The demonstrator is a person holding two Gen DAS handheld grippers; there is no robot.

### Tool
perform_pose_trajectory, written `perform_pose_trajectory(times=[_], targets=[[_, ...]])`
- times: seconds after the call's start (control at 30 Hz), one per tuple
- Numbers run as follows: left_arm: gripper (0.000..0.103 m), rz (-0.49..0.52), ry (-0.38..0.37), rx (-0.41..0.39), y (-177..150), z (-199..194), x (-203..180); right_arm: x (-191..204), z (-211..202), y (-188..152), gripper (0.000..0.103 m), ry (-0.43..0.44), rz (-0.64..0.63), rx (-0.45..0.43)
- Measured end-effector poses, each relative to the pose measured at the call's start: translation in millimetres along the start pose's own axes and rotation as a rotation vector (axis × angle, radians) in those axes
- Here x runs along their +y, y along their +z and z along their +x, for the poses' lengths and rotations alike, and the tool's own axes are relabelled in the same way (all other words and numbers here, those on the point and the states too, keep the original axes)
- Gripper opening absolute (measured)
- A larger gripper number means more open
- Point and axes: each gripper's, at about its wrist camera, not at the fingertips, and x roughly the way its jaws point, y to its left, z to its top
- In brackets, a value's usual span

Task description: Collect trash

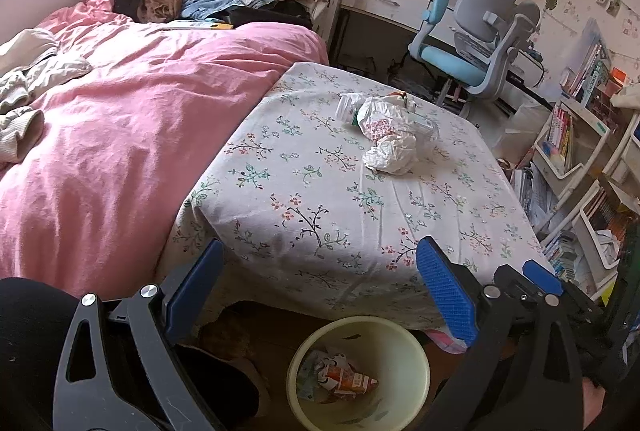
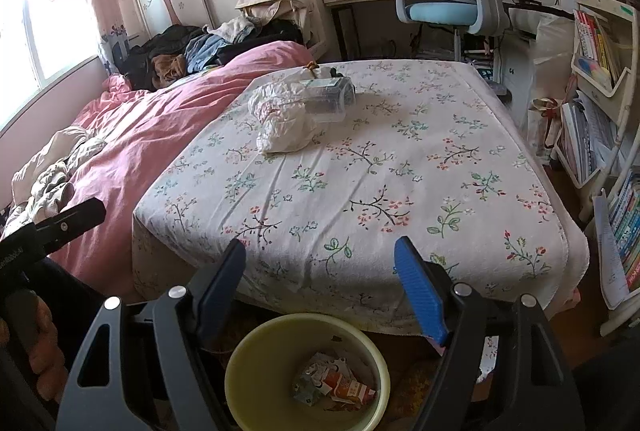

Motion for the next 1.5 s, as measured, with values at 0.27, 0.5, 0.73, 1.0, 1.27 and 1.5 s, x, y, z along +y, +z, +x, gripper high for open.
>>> perform_pose_trajectory(times=[0.27,0.5,0.73,1.0,1.27,1.5], targets=[[0.093,-0.001,0.001,-0.003,0.5,-0.1,0.5,1.3,0.9,0.0,0.074,0.000,-0.006,0.005],[0.094,-0.001,0.001,-0.003,0.6,-0.2,0.4,1.7,0.9,-0.1,0.075,0.000,-0.006,0.005],[0.094,0.000,0.001,-0.001,0.4,-0.3,0.5,1.6,0.9,0.0,0.075,0.000,-0.006,0.004],[0.094,0.001,0.002,-0.001,0.7,0.1,0.9,1.6,1.0,0.2,0.075,-0.001,-0.006,0.004],[0.094,0.002,0.002,-0.001,0.7,0.2,0.8,2.3,0.8,-1.2,0.079,-0.007,-0.006,0.001],[0.094,0.002,0.003,0.000,0.7,0.1,0.9,1.6,0.8,-0.8,0.084,-0.014,-0.004,-0.005]])
